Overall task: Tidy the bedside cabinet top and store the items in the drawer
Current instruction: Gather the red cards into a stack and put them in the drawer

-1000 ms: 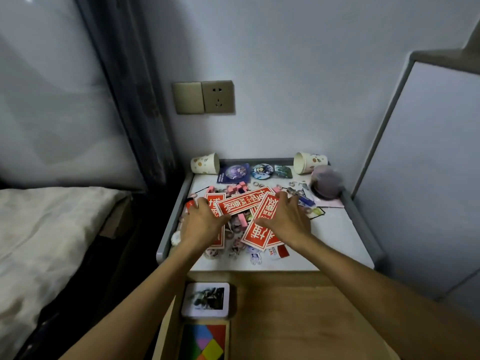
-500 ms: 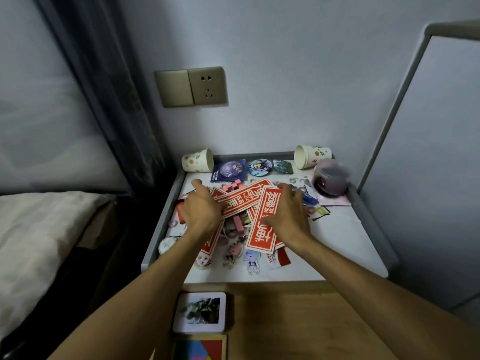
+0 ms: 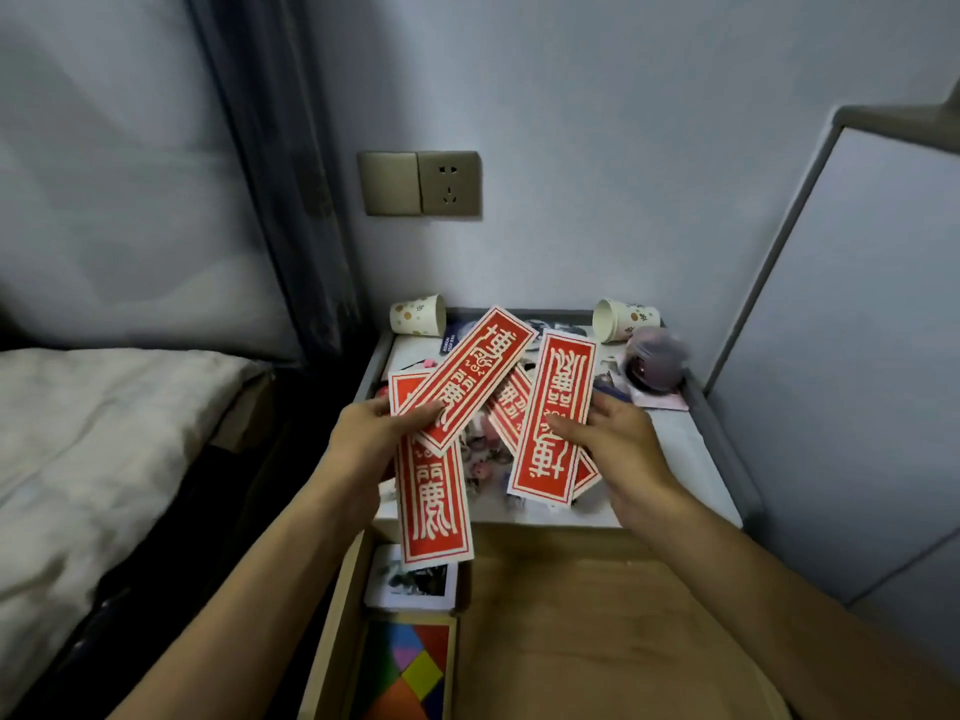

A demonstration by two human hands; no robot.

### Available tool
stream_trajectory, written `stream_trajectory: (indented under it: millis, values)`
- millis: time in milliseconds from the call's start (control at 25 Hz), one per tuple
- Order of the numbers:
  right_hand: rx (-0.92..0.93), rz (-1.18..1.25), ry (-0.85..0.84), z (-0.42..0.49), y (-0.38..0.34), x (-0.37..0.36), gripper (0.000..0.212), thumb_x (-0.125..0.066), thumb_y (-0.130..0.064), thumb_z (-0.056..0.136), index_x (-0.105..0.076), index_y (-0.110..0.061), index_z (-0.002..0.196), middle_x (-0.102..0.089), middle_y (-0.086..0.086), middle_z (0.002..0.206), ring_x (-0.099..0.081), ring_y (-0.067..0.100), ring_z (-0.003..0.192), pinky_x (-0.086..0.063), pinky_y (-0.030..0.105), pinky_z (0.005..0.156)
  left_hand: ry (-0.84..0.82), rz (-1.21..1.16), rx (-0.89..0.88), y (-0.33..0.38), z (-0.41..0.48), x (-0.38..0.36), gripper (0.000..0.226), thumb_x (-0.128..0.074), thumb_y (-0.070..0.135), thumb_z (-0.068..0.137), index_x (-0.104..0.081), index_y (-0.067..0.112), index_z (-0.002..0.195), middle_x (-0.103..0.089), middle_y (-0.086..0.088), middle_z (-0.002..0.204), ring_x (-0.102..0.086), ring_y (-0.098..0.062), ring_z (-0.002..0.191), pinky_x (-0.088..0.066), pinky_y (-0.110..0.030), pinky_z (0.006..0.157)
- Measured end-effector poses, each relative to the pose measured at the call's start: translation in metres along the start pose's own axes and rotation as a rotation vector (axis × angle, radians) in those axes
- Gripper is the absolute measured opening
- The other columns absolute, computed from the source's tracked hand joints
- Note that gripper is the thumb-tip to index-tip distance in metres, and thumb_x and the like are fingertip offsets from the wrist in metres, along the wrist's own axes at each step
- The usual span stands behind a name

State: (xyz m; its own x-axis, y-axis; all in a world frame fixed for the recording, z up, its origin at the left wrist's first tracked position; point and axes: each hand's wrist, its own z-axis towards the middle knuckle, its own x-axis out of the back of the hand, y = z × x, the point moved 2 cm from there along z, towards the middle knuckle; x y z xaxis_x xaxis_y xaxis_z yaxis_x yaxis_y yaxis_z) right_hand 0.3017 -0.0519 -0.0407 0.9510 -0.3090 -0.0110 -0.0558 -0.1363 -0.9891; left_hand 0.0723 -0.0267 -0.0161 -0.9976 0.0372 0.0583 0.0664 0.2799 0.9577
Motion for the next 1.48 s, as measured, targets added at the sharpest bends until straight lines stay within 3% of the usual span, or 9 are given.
stream_trajectory:
  millis: [120,360,600,840,1040,1160,1320,1400,1480]
  values:
    - [-0.1,0.097,0.006,-0.021,0.013,0.014,0.023,-0.072,-0.018,0.084,-0.067,-0.018,0.107,-0.077,-0.001,0.094,-0.075,0.019,0.082,-0.057,0.038,0.074,0.013,-0.044,0.007,-0.015,-0.02,0.009,0.031,-0.075,0.029,0.082,-0.067,0.01,0.106,-0.077,-0.007,0.085,-0.075,-0.023,0.074,-0.054,-0.031,0.065]
    - [-0.357,0.383,-0.021,-0.016,0.039,0.008,0.029,-0.071,-0.011,0.082,-0.066,-0.007,0.11,-0.076,0.01,0.097,-0.074,0.024,0.083,-0.057,0.037,0.065,0.1,-0.105,0.006,-0.028,-0.012,0.012,0.032,-0.077,0.023,0.08,-0.067,0.01,0.108,-0.076,-0.005,0.087,-0.074,-0.021,0.074,-0.051,-0.032,0.063]
    - [-0.25,0.545,0.054,-0.003,0.037,0.013,0.04,-0.075,-0.015,0.067,-0.068,-0.007,0.106,-0.075,0.01,0.099,-0.074,0.023,0.084,-0.058,0.033,0.058,0.09,-0.287,0.075,-0.033,-0.005,0.001,0.026,-0.071,0.003,0.083,-0.063,0.011,0.106,-0.074,-0.008,0.092,-0.071,-0.023,0.08,-0.051,-0.036,0.062]
    - [-0.356,0.635,-0.037,-0.005,0.037,0.006,0.042,-0.073,-0.013,0.067,-0.064,-0.003,0.108,-0.075,0.014,0.099,-0.074,0.025,0.085,-0.057,0.04,0.065,0.063,-0.309,0.048,-0.038,-0.004,-0.01,0.021,-0.061,-0.007,0.088,-0.061,0.006,0.105,-0.071,-0.013,0.095,-0.07,-0.027,0.087,-0.056,-0.038,0.075]
    - [-0.312,0.426,-0.131,-0.011,0.036,0.005,0.032,-0.068,-0.019,0.086,-0.064,-0.006,0.115,-0.074,0.011,0.104,-0.073,0.026,0.094,-0.057,0.042,0.074,-0.154,-0.099,0.063,-0.044,-0.005,-0.026,0.03,-0.066,-0.009,0.082,-0.062,0.009,0.107,-0.076,-0.01,0.09,-0.074,-0.027,0.084,-0.059,-0.036,0.067]
    - [-0.238,0.318,-0.11,-0.015,0.033,0.005,0.025,-0.062,-0.023,0.093,-0.064,-0.01,0.114,-0.075,0.008,0.103,-0.073,0.025,0.091,-0.057,0.042,0.075,-0.229,-0.089,0.083,-0.047,-0.004,-0.032,0.021,-0.064,0.001,0.088,-0.064,0.007,0.107,-0.076,-0.01,0.091,-0.074,-0.027,0.085,-0.06,-0.031,0.062]
    - [-0.077,0.05,-0.077,-0.015,0.019,0.014,0.018,-0.062,-0.027,0.094,-0.067,-0.02,0.11,-0.076,-0.001,0.098,-0.074,0.018,0.086,-0.057,0.041,0.079,-0.161,-0.138,0.081,-0.049,-0.002,-0.027,0.022,-0.05,0.022,0.1,-0.063,0.007,0.11,-0.076,-0.011,0.092,-0.074,-0.027,0.086,-0.059,-0.036,0.072]
    - [-0.078,-0.046,-0.19,-0.017,0.014,0.013,0.018,-0.064,-0.025,0.093,-0.068,-0.017,0.109,-0.076,0.001,0.096,-0.074,0.02,0.087,-0.057,0.041,0.081,-0.085,-0.082,0.036,-0.051,-0.001,-0.026,0.021,-0.048,0.027,0.102,-0.062,0.014,0.109,-0.076,-0.006,0.087,-0.075,-0.023,0.082,-0.057,-0.042,0.079]
    - [-0.103,-0.09,-0.276,-0.021,0.016,0.008,0.017,-0.064,-0.024,0.092,-0.069,-0.017,0.107,-0.077,0.001,0.096,-0.074,0.02,0.087,-0.058,0.037,0.078,-0.073,-0.035,0.025,-0.054,-0.002,-0.029,0.021,-0.047,0.033,0.102,-0.059,0.016,0.107,-0.076,-0.001,0.08,-0.075,-0.02,0.076,-0.058,-0.038,0.071]
